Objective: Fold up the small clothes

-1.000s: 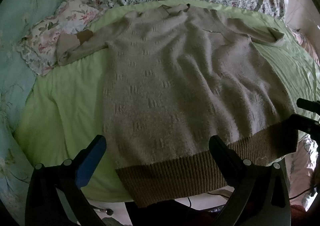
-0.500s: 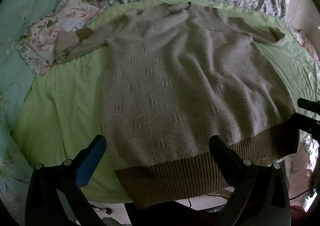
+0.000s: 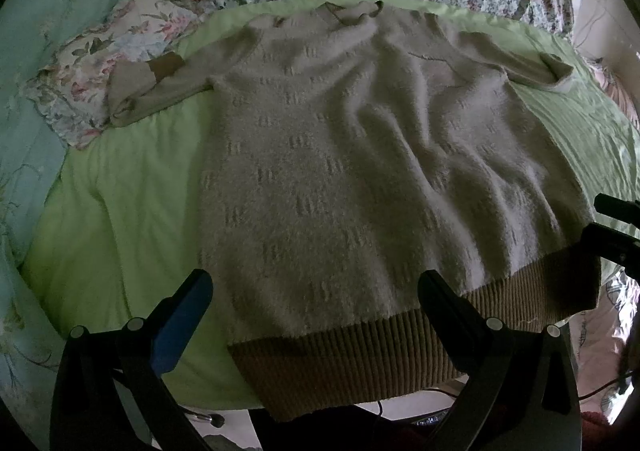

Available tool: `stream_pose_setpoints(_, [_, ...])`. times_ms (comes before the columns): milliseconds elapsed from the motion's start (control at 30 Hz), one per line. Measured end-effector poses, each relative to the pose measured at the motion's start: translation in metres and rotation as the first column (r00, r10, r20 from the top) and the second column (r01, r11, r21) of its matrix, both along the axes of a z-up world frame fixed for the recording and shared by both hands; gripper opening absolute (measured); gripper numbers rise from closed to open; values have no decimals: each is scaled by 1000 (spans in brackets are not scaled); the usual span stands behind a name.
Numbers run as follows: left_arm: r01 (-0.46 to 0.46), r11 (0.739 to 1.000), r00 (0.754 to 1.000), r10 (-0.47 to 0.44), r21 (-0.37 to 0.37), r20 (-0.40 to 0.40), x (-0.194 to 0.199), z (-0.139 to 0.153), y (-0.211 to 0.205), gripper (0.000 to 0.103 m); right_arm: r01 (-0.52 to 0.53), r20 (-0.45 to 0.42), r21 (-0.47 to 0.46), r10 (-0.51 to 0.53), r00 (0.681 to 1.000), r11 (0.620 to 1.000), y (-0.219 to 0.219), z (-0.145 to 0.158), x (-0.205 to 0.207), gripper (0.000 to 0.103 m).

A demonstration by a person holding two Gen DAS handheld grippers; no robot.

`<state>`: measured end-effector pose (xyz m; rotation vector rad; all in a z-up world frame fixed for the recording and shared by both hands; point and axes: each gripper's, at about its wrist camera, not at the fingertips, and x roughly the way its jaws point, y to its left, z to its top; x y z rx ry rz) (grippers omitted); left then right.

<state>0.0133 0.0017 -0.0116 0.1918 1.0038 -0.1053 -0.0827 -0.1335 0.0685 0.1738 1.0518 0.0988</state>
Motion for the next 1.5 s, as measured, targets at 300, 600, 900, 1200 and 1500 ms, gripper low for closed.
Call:
stream_pose_setpoints(300, [5, 999, 998, -8, -48, -60, 9, -6, -2, 103, 10, 11, -7, -10, 1000, 1000, -3, -2, 5, 99])
stream_pose_setpoints(600, [-6, 999, 998, 4, -35, -67, 21, -13, 2, 102, 7, 30, -4, -7, 1000, 1000, -6, -5, 14, 99])
stream_pose_setpoints(900, [-12, 999, 998, 9, -49, -55, 36, -17, 6, 103, 11, 41, 46, -13, 999, 999, -13, -9, 30, 99])
stream_pose_setpoints(1200, [11, 1000, 1000, -11, -24, -11, 84, -14, 13, 102, 10, 50, 54, -13, 999, 998, -31, -11, 66, 99])
stream_pose_setpoints(1500, [109, 994, 993, -109, -2, 38, 191, 4, 19, 102, -36, 68, 55, 32, 997, 998, -61, -6, 148, 99])
